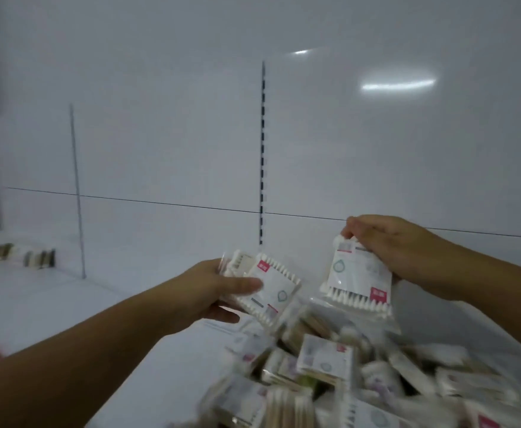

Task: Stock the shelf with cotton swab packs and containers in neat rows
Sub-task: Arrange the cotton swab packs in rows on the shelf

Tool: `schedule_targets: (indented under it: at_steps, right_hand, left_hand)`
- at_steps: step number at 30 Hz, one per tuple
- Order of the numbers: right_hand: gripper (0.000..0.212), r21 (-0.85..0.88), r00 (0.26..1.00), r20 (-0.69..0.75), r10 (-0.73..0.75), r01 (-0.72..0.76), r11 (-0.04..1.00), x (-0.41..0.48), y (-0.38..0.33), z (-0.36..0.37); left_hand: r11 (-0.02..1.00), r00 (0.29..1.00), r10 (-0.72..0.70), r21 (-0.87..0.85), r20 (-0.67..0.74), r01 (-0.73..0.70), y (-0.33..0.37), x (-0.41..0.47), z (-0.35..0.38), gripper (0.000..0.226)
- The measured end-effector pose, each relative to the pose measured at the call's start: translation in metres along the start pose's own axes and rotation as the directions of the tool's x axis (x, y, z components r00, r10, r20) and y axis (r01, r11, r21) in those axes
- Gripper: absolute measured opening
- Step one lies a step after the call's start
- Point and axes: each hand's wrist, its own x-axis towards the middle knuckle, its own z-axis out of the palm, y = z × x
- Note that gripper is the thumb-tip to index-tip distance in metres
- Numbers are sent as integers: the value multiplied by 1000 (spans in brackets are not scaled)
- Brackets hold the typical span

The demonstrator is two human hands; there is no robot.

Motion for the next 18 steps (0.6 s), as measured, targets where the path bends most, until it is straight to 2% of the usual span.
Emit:
schedule_targets:
  at_steps: [1,3,7,10,12,18]
  right_hand:
    - [54,7,996,88,-15,14,1000,7,-14,22]
    - [54,32,972,236,-25,18,999,29,-45,81]
    - [29,87,918,392,-51,18,996,73,-86,196]
    - [16,181,903,423,-74,-5,983,109,-119,291]
    - [8,206,915,391,-95,14,978,132,-135,342]
    - [25,238,934,353,-51,-37,971,192,-169,463]
  left_hand:
    - [1000,1000,-8,13,-15,8,-6,-15,-21,41]
    - [997,998,-21,67,-62,25,-22,-55,-77,39]
    - [990,980,-85,94,-181,103,-62,-124,-173,41]
    - [987,947,-123,60,-296,147,-92,-170,-252,48]
    - [986,917,-154,0,-368,165,-108,-191,-297,52]
    - [980,871,-198,-102,-449,170,-158,-210,-397,34]
